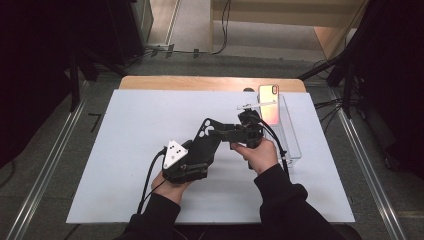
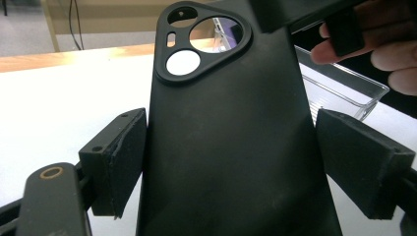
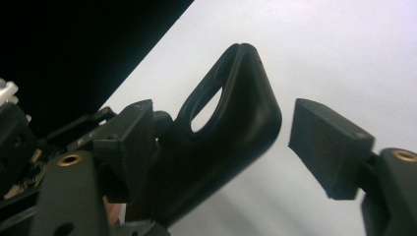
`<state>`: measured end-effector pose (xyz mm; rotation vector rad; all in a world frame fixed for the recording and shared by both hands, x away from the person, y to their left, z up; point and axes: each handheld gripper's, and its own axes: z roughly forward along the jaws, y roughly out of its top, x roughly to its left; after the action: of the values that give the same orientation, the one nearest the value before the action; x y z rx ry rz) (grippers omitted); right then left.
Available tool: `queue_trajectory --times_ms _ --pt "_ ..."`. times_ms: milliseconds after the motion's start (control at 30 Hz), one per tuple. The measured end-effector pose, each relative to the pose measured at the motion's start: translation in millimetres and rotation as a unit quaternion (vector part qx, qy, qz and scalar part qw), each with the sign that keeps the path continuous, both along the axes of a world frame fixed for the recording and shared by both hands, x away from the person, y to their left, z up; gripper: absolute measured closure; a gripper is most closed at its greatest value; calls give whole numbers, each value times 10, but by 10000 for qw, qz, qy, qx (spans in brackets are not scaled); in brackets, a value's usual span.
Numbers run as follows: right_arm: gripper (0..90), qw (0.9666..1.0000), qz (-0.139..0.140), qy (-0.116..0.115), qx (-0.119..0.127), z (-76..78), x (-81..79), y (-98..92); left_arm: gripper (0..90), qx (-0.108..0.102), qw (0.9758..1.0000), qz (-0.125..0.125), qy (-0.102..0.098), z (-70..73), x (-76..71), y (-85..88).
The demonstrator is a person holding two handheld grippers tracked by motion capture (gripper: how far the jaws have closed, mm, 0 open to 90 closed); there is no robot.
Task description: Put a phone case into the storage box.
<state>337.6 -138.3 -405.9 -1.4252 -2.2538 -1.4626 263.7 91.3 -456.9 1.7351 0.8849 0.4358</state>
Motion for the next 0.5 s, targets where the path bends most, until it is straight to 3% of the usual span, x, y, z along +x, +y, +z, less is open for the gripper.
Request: queue_trajectory --times_ms 267,367,500 --pt "650 9989 -106 329 332 21 60 -24 152 -74 9999 -42 60 -11 -15 -10" --pt "700 9962 -72 576 645 28 77 -69 151 -116 9999 -74 51 -11 -18 -20" --pt "735 9940 2 656 880 44 77 -98 148 -180 9998 -110 73 -11 -18 -31"
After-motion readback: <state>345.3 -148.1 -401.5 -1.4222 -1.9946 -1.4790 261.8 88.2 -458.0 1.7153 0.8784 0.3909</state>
